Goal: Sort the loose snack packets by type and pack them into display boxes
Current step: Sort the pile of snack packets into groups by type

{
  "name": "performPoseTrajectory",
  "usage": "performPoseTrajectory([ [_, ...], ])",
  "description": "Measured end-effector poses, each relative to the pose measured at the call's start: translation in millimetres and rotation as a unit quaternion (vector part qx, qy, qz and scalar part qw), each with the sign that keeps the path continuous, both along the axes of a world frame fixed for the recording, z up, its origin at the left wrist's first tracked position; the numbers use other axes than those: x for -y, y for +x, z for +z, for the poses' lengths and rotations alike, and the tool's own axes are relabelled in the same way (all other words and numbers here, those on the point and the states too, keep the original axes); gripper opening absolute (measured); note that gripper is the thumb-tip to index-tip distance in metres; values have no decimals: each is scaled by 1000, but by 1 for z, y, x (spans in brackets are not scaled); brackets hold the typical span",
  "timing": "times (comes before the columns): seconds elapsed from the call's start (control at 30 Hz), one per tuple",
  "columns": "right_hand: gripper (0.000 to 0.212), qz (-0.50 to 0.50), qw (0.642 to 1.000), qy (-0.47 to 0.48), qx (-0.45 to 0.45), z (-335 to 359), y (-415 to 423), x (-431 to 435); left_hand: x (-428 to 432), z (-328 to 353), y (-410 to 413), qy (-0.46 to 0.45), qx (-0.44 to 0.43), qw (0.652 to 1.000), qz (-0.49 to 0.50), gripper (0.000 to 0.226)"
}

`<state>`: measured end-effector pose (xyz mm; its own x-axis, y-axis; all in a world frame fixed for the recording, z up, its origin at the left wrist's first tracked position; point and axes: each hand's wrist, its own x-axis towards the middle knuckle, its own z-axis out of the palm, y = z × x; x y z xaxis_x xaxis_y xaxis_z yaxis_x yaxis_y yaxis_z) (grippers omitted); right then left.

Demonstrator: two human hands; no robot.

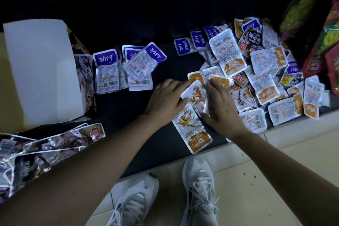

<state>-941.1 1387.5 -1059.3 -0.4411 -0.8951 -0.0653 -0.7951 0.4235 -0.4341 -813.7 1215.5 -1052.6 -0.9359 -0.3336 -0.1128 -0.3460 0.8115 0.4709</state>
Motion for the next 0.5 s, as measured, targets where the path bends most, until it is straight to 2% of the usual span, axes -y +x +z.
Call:
performPoseTrajectory([
  [0.07,89,3,999,-13,37,3,-3,-5,-10,0,-23,71,29,994,74,61],
  [0.17,88,-5,998,-18,62,5,-9,-11,-6,2,-35,130,28,981,142,24],
  [0.23,84,-10,999,-8,35,5,-14,-16,6,6,-27,158,-5,962,222,13],
  [0.33,78,-19,1000,4,-10,7,-12,-11,26,16,-1,197,-89,906,365,18],
  [0.4,73,-18,999,-7,-25,11,0,2,39,22,16,178,-133,881,417,26],
  [0.47,69,-1,1000,-9,-20,14,18,16,45,27,30,107,-132,887,429,44],
  [0.5,69,21,1000,-4,-18,14,26,21,46,28,35,44,-107,901,419,56],
])
